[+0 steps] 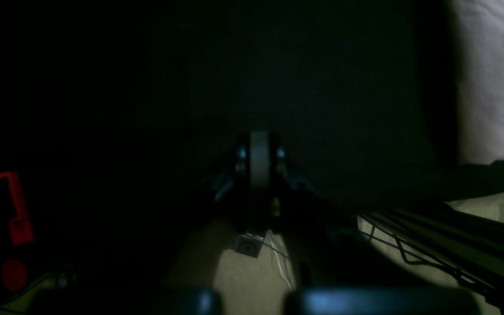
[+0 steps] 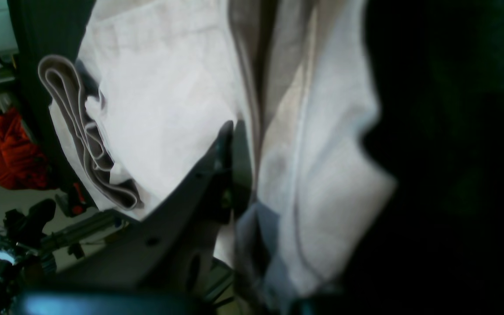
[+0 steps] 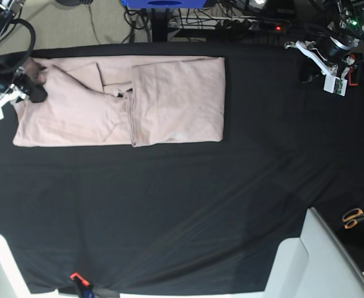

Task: Fold the T-shirt properly
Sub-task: 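Grasp the end of the pink shirt strip with the right gripper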

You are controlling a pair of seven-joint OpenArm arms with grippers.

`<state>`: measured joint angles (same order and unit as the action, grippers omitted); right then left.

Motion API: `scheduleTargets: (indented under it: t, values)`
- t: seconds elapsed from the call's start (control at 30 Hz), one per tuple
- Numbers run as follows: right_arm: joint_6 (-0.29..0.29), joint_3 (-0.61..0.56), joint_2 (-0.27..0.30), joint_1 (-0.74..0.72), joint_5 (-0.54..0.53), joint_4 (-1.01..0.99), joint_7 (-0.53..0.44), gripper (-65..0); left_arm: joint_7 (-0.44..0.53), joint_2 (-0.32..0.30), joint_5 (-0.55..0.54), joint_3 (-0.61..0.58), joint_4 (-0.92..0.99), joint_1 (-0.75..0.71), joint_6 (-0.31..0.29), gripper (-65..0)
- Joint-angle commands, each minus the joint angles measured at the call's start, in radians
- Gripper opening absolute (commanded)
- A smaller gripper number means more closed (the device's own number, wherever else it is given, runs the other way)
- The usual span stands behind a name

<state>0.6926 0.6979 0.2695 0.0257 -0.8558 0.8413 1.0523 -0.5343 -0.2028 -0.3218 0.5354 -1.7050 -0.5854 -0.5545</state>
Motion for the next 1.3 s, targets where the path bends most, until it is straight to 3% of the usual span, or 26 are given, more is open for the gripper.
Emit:
scheduleTargets:
  t: [0.0,0.2,0.4,0.5,0.63,0.77,0.93,1.0,1.27]
  values:
    - [0.006,-0.001,0.017,-0.013,-0.009,0.011,-0.002,-63.6,0.024,-0.011,-0.01,0.01,-0.017,-0.009,-0.003,-65.0]
    - [0.006,-0.001,0.007,0.021,-0.009,0.167,-0.034,-64.5,0.026,-0.016,-0.01,0.012,-0.023,-0.031,-0.003,-65.0]
    - [0.006,-0.033,-0.065,0.105,-0.004,0.457,-0.051,-64.5,0.026,-0.014,-0.01,0.073,-0.023,-0.032,-0.003,-65.0]
    - [-0.066,-0.122,-0.083,0.133,0.046,0.585,-0.053,-64.5,0.023,-0.013,-0.009,0.105,-0.025,-0.034,-0.003,-65.0]
    - [-0.138,-0.194,-0.157,0.168,0.134,0.734,-0.053,-64.5,0.026,-0.019,-0.009,0.117,-0.023,-0.06,-0.003,-65.0]
    - [-0.199,-0.295,-0.238,0.213,0.293,0.893,-0.07,-64.5,0.026,-0.016,-0.009,0.151,-0.023,-0.072,-0.003,-65.0]
    - [-0.265,-0.487,-0.292,0.279,0.475,1.011,-0.142,-64.5,0.026,-0.017,-0.009,0.154,-0.022,-0.08,-0.003,-65.0]
    - [-0.297,-0.55,-0.304,0.305,0.522,1.033,-0.178,-64.5,0.026,-0.017,-0.009,0.154,-0.019,-0.081,-0.003,-65.0]
    - [-0.526,-0.871,-0.303,0.351,0.719,1.039,-0.315,-64.5,0.026,-0.014,-0.009,0.154,-0.017,-0.081,-0.005,-65.0]
